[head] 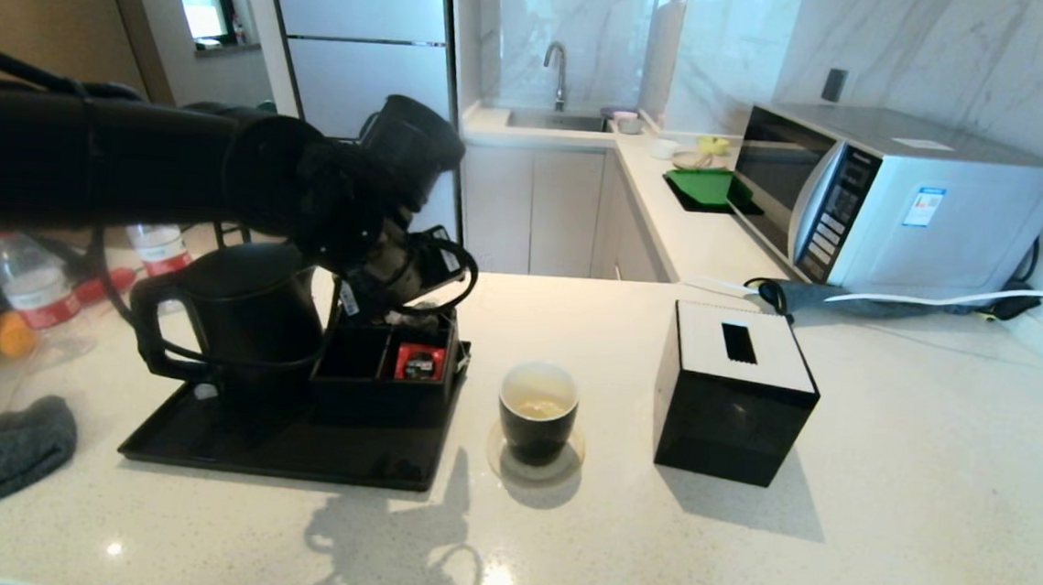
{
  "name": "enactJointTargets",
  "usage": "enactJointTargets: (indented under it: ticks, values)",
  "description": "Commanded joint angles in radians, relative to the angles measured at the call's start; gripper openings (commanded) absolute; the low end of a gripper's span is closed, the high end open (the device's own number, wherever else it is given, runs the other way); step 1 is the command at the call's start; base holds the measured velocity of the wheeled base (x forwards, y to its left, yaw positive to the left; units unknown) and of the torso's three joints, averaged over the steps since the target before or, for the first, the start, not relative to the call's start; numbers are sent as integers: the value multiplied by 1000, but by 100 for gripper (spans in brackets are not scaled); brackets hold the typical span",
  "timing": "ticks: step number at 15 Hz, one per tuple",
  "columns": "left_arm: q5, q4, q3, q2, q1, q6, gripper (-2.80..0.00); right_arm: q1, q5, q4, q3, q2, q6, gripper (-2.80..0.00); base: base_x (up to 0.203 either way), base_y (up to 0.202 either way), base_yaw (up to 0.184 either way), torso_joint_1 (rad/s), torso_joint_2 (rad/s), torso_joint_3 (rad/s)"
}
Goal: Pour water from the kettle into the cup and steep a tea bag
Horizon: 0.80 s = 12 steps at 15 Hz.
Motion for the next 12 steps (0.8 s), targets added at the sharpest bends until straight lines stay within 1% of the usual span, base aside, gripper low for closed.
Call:
enactJointTargets:
  ticks: [1,5,7,8,11,12]
  values:
    - [1,4,-6,15,5,-5,0,0,1,0,0,1,-1,-280,0,0,0,0,0,0]
    - [1,4,-4,42,25,2,0,0,1,0,0,1,-1,-280,0,0,0,0,0,0]
    - [0,4,-3,60,41,49,0,0,1,-1,0,1,-1,-280,0,0,0,0,0,0]
    - [-1,2,-8,77,46,84,0,0,1,0,0,1,-1,-280,0,0,0,0,0,0]
    - [-13,2,-60,130,52,128,0,0,1,-1,0,1,-1,-280,0,0,0,0,0,0]
    - [-15,3,-72,147,53,152,0,0,1,0,0,1,-1,-280,0,0,0,0,0,0]
